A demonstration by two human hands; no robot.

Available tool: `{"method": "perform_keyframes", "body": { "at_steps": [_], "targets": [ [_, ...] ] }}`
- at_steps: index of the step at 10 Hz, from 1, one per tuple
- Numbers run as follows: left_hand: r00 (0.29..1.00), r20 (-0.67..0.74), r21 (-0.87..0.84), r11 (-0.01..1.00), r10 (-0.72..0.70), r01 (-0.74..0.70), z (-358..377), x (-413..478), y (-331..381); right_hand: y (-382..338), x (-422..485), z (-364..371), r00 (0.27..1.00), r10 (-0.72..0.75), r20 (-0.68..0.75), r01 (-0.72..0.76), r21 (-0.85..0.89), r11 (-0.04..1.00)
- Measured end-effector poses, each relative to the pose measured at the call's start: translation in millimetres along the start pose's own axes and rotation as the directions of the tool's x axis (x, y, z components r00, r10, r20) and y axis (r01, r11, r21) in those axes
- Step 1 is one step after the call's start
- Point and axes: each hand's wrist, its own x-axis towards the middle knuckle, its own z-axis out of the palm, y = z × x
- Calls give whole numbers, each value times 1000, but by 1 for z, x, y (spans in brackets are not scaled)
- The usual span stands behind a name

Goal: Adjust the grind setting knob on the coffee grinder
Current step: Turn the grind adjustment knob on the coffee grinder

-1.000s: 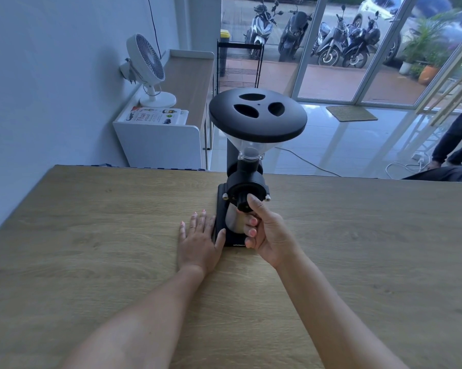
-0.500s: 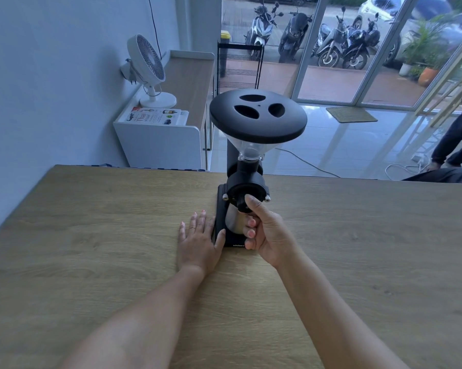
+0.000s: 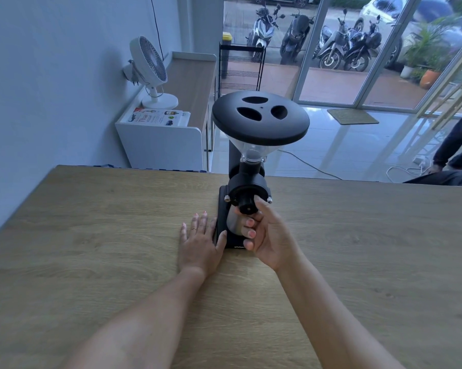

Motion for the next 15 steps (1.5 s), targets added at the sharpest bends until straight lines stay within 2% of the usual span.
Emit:
{"method": "perform_keyframes", "body": {
  "at_steps": [15],
  "targets": [
    [1000,6,-18,1000,-8,8,-2,-1,1,-1,2,6,988,-86,-130,79,-63,995]
  ]
}}
